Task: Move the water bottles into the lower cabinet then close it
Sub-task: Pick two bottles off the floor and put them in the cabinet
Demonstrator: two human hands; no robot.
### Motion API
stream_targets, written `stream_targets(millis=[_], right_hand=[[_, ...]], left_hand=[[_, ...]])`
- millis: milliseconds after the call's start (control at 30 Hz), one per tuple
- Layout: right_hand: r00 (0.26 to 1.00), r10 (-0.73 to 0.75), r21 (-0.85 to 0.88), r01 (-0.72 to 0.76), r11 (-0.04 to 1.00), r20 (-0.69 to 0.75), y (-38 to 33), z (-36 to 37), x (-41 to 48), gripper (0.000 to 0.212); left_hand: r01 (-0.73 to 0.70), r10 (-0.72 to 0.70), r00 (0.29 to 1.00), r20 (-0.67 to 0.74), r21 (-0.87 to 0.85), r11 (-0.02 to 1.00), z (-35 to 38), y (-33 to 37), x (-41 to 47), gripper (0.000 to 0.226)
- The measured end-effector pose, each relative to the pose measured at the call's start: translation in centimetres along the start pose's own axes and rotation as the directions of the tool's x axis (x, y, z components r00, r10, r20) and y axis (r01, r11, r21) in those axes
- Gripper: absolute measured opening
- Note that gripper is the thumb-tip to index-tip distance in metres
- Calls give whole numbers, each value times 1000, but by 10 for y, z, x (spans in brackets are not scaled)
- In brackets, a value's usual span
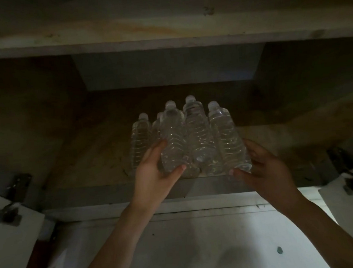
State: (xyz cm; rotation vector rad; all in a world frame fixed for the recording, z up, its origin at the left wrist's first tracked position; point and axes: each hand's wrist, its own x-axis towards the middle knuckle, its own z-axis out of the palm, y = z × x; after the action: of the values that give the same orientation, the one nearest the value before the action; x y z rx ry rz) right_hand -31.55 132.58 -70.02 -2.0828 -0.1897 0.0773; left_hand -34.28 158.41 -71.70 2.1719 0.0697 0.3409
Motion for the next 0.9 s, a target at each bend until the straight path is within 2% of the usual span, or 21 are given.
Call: stream_targets(millis=[100, 233, 467, 733, 900], right_hand=[[997, -43, -23, 41, 999, -64, 0, 7, 1, 61], [992, -53, 43, 58, 997, -113, 2, 13, 6, 64], [991, -69, 87, 79, 993, -116, 2, 13, 17, 60], [986, -75, 74, 87, 993, -151, 5, 18, 30, 92], [984, -85, 95, 101, 990, -155, 9, 25, 31, 80]], left_hand=[[12, -12, 999, -37, -1, 1000, 2, -3, -1, 68], [44, -47, 998, -32, -71, 996, 4, -4, 1, 71], [53, -56, 998, -24, -94, 994, 4, 3, 9, 69], [38, -46, 997, -62, -122, 992, 12, -1, 17, 67], [38, -49, 997, -64, -170, 985, 17, -8, 14, 73]])
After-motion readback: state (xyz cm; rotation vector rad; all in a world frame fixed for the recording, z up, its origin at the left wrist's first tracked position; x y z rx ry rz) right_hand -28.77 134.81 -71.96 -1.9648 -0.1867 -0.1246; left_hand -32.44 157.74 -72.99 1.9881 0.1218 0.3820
